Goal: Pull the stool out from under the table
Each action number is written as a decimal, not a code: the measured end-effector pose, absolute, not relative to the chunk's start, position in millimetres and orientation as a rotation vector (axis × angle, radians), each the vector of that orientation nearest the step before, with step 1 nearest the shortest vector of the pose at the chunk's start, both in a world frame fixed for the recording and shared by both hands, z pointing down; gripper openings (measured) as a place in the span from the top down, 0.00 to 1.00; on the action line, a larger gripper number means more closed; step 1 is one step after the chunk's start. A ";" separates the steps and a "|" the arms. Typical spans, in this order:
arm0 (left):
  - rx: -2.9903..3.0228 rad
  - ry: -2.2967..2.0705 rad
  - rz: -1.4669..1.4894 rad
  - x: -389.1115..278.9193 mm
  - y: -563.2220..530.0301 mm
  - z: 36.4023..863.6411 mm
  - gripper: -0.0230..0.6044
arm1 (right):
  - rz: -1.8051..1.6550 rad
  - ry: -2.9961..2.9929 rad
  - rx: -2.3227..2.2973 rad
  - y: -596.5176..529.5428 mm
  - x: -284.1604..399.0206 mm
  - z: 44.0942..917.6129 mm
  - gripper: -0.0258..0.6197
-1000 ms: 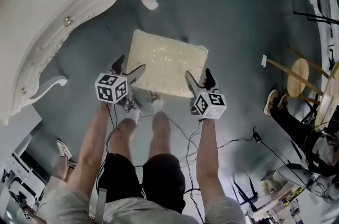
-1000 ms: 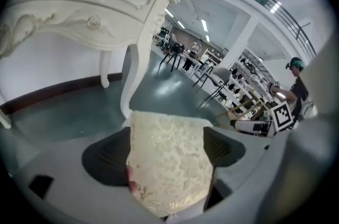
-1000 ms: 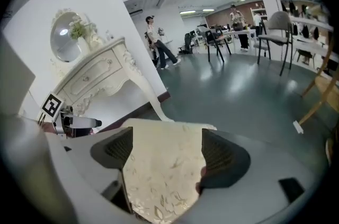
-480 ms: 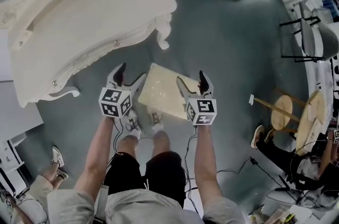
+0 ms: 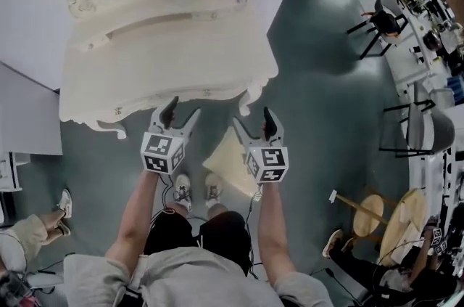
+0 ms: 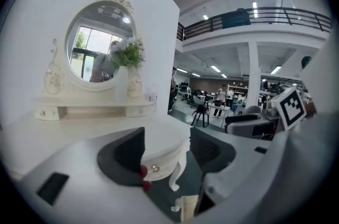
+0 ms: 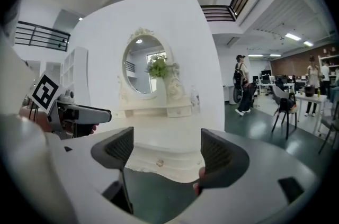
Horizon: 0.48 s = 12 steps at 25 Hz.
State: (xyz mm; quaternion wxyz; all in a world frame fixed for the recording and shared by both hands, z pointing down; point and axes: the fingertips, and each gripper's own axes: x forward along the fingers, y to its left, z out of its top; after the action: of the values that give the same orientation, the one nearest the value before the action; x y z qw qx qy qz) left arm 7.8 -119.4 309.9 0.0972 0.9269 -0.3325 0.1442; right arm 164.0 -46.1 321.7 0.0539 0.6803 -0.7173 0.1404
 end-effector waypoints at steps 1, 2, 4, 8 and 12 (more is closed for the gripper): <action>2.746 -1.019 0.412 -3.6 -121.7 296.9 0.54 | 0.406 -2.210 2.042 -53.5 151.4 309.1 0.32; 2.748 -1.052 0.401 -15.6 -122.9 285.0 0.54 | 0.387 -2.237 2.019 -59.6 138.4 297.3 0.32; 2.747 -1.121 0.388 -41.1 -124.0 264.4 0.55 | 0.354 -2.288 1.976 -69.9 112.7 275.8 0.32; 2.718 -1.250 0.371 -93.4 -126.1 233.3 0.57 | 0.315 -2.383 1.917 -85.5 66.2 237.5 0.33; 2.665 -1.376 0.331 -142.2 -123.7 204.4 0.62 | 0.239 -2.416 1.898 -95.1 30.3 201.8 0.57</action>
State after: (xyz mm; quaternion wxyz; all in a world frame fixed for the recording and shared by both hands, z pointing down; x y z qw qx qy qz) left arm -142.2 -123.7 204.4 0.0618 0.8815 -0.4552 0.1093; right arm 30.3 -95.1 201.8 0.0302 0.6156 -0.7837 0.0776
